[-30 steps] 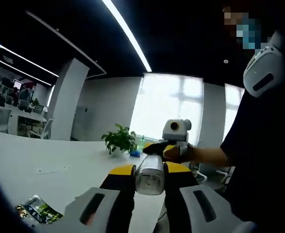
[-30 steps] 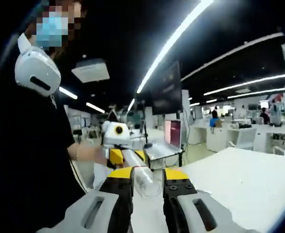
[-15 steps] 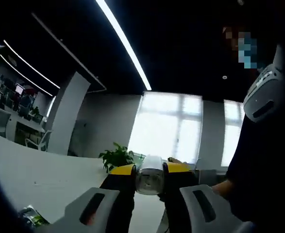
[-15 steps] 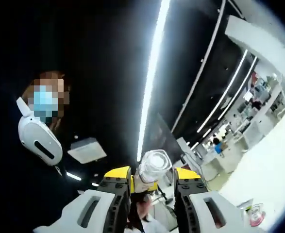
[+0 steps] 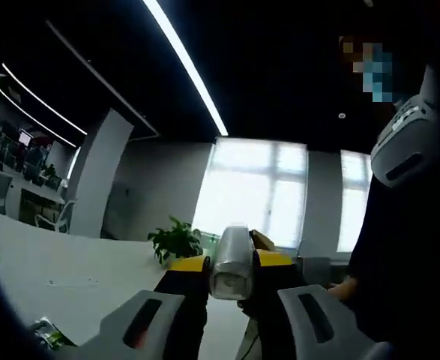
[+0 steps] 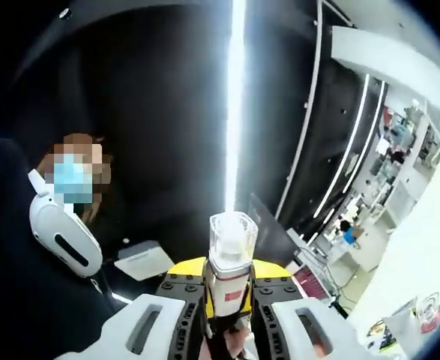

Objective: Arrange the skincare products in the storage area until every visible bottle or jar stands upright without overlapping.

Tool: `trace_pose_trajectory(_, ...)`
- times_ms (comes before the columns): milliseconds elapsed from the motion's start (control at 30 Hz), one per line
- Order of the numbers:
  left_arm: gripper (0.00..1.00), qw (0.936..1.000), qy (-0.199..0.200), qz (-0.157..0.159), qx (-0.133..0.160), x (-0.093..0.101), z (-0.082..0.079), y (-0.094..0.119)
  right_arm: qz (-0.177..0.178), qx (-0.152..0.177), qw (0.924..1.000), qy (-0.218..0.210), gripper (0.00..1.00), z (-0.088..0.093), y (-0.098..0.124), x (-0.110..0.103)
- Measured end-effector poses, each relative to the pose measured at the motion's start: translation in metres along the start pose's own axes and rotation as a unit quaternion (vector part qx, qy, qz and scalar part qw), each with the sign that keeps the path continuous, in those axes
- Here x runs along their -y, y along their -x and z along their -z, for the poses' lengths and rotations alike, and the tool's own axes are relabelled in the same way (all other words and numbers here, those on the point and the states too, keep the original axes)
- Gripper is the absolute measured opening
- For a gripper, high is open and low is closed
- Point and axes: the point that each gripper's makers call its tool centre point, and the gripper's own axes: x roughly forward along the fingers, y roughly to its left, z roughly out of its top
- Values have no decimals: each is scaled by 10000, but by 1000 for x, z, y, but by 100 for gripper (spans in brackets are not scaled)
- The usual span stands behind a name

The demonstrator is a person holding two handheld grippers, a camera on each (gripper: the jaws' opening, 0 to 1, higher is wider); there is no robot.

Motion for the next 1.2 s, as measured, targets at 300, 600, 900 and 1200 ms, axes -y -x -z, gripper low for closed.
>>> trace_pose_trajectory(300,26,9995,-175,72,-238,3,4,-3,15,-673,9961,570,11,-6,-5,-9)
trace_pose_trajectory(600,28,9915,-1025,-135,-786,-2,12,-3,52,-1174,9870,1092,11,-2,-9,-13)
trace_pose_trajectory(900,31,9604,-2290,-658,-1447,-10,24,-9,241,-1290,9809,1434,9,2,-22,-12)
trace_pose_trajectory(1200,31,9114,-3416,-1661,-1582,-31,7,-9,897,-1206,9711,1851,9,-4,-32,-3)
